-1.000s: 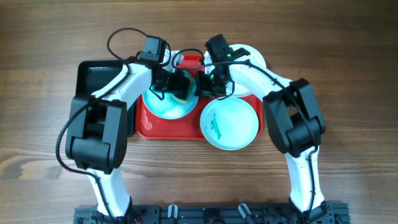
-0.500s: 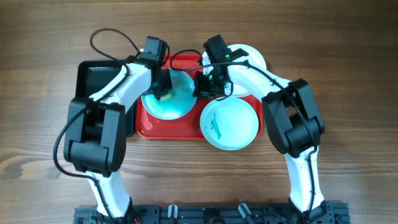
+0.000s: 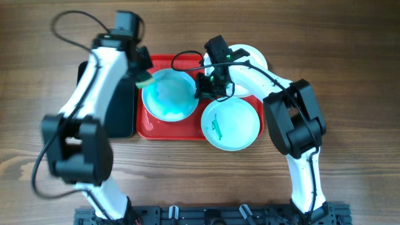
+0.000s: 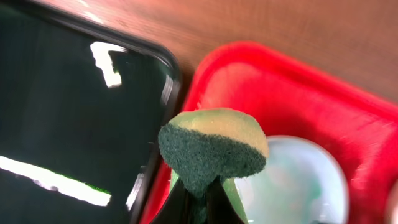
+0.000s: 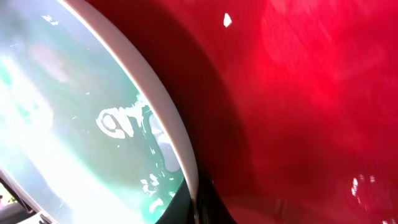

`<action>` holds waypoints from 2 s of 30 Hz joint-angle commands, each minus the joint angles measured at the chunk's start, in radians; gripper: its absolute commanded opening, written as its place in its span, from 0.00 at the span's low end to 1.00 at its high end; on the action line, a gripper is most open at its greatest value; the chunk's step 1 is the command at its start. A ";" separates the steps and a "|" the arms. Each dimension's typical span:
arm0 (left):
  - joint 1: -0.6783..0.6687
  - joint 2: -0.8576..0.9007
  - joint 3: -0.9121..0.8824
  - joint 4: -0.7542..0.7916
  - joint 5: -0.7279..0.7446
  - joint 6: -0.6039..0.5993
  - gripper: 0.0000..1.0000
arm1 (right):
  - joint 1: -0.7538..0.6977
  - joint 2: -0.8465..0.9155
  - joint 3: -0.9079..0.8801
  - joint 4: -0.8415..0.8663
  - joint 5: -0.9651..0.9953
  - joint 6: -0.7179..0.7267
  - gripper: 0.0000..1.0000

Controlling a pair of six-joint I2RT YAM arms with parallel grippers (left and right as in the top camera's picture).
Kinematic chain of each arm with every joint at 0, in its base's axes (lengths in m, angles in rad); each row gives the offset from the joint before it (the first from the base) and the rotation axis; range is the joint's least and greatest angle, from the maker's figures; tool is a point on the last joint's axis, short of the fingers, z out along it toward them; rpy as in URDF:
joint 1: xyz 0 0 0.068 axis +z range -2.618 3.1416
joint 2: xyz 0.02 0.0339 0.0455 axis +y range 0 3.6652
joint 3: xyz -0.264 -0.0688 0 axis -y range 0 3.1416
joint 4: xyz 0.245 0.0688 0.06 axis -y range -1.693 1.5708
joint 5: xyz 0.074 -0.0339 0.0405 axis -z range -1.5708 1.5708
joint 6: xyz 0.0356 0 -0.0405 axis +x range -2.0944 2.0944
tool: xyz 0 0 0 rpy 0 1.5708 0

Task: Clean dirty plates on tray and stack at the side
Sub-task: 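Lift the sponge away with the left gripper, raise the plate with right, then carry the cleaned plate right of the red tray and set it down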

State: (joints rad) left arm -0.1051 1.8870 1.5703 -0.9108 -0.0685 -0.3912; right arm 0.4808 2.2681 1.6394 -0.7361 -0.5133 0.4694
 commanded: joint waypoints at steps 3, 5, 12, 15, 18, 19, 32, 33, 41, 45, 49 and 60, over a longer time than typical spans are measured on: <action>0.058 -0.074 0.025 -0.070 0.020 -0.005 0.04 | 0.000 -0.124 0.001 -0.050 0.235 -0.011 0.04; 0.058 -0.071 0.018 -0.082 0.020 -0.005 0.04 | 0.011 -0.196 0.001 -0.064 0.369 -0.010 0.04; 0.057 -0.069 0.012 -0.089 0.048 -0.006 0.04 | 0.116 -0.328 0.001 -0.140 0.842 0.005 0.04; 0.057 -0.067 0.010 -0.089 0.053 -0.006 0.04 | 0.195 -0.345 0.001 -0.173 1.094 0.028 0.04; 0.057 -0.067 0.010 -0.089 0.053 -0.006 0.04 | 0.266 -0.345 0.001 -0.183 1.252 0.035 0.04; 0.057 -0.067 0.010 -0.089 0.054 -0.006 0.04 | 0.293 -0.345 0.001 -0.183 1.314 0.035 0.04; 0.048 -0.067 0.004 -0.090 0.061 -0.007 0.04 | 0.466 -0.345 0.000 -0.222 1.800 0.051 0.04; 0.048 -0.067 0.004 -0.090 0.061 -0.007 0.04 | 0.476 -0.345 0.000 -0.222 1.821 0.050 0.04; 0.048 -0.067 0.004 -0.089 0.061 -0.006 0.04 | 0.514 -0.356 0.000 -0.235 1.658 0.054 0.04; 0.048 -0.067 0.004 -0.090 0.061 -0.006 0.04 | 0.452 -0.390 0.000 -0.249 1.306 0.058 0.04; 0.048 -0.067 0.004 -0.089 0.061 -0.006 0.04 | 0.327 -0.448 0.000 -0.253 1.009 0.051 0.04; -0.002 -0.067 0.004 -0.077 0.061 -0.006 0.04 | -0.177 -0.614 0.000 -0.315 0.478 -0.029 0.04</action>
State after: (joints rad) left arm -0.0906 1.8103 1.5810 -0.9981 -0.0238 -0.3912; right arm 0.4011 1.6852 1.6379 -1.0367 0.1188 0.4511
